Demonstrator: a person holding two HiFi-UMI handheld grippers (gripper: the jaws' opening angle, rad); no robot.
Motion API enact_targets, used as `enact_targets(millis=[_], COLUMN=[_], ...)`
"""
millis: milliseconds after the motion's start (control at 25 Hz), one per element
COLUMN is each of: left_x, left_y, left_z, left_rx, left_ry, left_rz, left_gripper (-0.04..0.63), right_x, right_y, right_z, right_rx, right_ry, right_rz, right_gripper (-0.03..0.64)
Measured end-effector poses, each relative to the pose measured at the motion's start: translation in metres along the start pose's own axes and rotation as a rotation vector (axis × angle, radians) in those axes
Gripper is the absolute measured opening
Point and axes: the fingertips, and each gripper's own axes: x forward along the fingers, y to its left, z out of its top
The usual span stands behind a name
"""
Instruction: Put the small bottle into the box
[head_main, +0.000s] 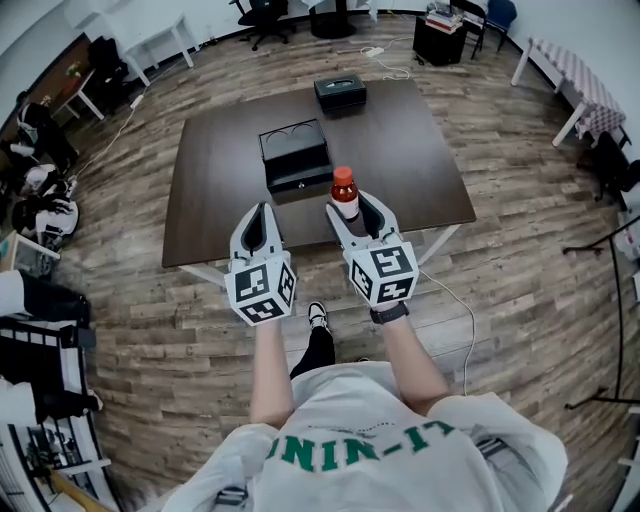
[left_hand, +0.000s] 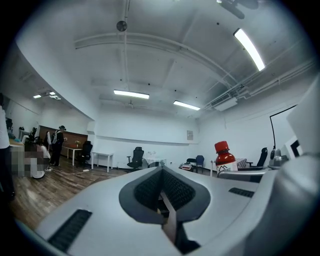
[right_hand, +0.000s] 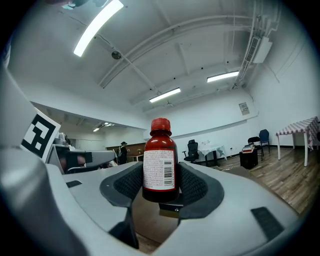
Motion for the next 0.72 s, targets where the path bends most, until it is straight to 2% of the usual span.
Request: enact_targets(millis=[200, 360, 560, 720], left_x=[0.067, 0.119, 0.164, 0.192], left_y=[0.046, 0.083, 0.121, 0.147], left_z=[0.018, 0.030, 0.028, 0.021], left_rx=[-0.014, -0.028, -0.045, -0.022], left_ry=[-0.035, -0.060, -0.082, -0.083], left_rz=[-0.023, -0.030, -0.046, -0.068], left_gripper=[0.005, 0.005, 0.005, 0.005], right_x=[0.079, 0.138, 0.197, 0.239], right_y=[-0.001, -0.002, 0.005, 0.011], right_z=[0.011, 0.021, 0.022, 0.015], right_rx=[0.016, -0.017, -0.062, -0.067], right_ry=[-0.010, -0.006, 0.003, -0.004], right_rz=[0.001, 0.001, 0.024, 0.040], right_gripper=[0.227, 0.227, 0.227, 0.229])
